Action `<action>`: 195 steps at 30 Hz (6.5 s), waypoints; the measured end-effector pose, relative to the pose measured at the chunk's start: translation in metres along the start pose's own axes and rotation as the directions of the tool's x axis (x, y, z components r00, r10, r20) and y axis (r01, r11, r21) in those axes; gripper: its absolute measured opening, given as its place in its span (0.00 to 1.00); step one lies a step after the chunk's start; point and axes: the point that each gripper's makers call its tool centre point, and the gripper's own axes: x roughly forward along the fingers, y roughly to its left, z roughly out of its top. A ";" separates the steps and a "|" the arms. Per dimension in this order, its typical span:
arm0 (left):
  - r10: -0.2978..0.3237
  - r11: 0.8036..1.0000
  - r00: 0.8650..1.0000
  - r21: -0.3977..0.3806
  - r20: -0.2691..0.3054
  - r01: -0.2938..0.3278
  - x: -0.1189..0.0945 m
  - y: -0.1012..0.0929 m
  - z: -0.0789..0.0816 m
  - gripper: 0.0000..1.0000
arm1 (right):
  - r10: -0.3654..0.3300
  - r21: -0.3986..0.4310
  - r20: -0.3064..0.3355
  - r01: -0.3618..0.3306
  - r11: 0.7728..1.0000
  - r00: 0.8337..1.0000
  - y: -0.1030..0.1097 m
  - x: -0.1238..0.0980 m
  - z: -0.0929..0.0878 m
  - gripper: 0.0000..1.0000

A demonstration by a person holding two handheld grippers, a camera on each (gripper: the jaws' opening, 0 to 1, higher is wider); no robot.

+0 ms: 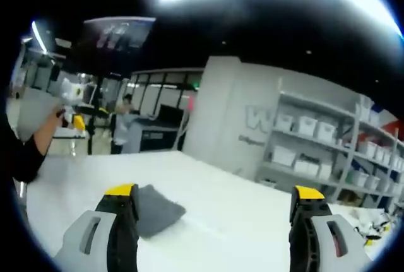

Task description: Open the folded towel by lifting each exposed corner and separating the folded layers until the towel lies flat within the target outline without major curled edges

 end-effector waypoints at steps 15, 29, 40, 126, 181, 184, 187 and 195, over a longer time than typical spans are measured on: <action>0.018 1.000 0.999 0.013 -0.044 -0.018 0.008 0.016 -0.020 1.00 | 0.021 0.027 -0.022 -0.021 0.999 1.000 -0.001 0.022 -0.019 1.00; -0.097 0.995 0.989 -0.023 -0.110 0.095 0.038 -0.007 -0.059 0.95 | 0.129 0.015 -0.058 -0.128 0.992 0.990 0.025 0.036 -0.043 1.00; -0.211 0.977 0.970 -0.056 -0.120 0.206 0.046 -0.017 -0.084 0.97 | 0.205 0.039 -0.025 -0.204 0.978 0.978 0.042 0.063 -0.063 1.00; -0.359 0.930 0.841 -0.227 -0.404 0.288 0.089 -0.062 -0.233 0.61 | 0.452 0.235 -0.252 -0.399 0.887 0.856 0.153 0.126 -0.202 0.82; -0.409 0.891 0.848 -0.350 -0.338 0.290 0.099 -0.069 -0.248 0.19 | 0.568 0.387 -0.182 -0.473 0.792 0.803 0.191 0.115 -0.207 0.07; -0.413 0.884 0.848 -0.370 -0.332 0.285 0.100 -0.071 -0.247 0.17 | 0.567 0.381 -0.175 -0.476 0.793 0.805 0.190 0.114 -0.204 0.06; -0.407 0.887 0.849 -0.370 -0.337 0.278 0.100 -0.072 -0.247 0.15 | 0.558 0.362 -0.181 -0.472 0.803 0.810 0.192 0.113 -0.203 0.06; -0.392 0.903 0.849 -0.325 -0.355 0.281 0.093 -0.085 -0.246 0.12 | 0.562 0.399 -0.192 -0.460 0.794 0.805 0.194 0.099 -0.203 0.06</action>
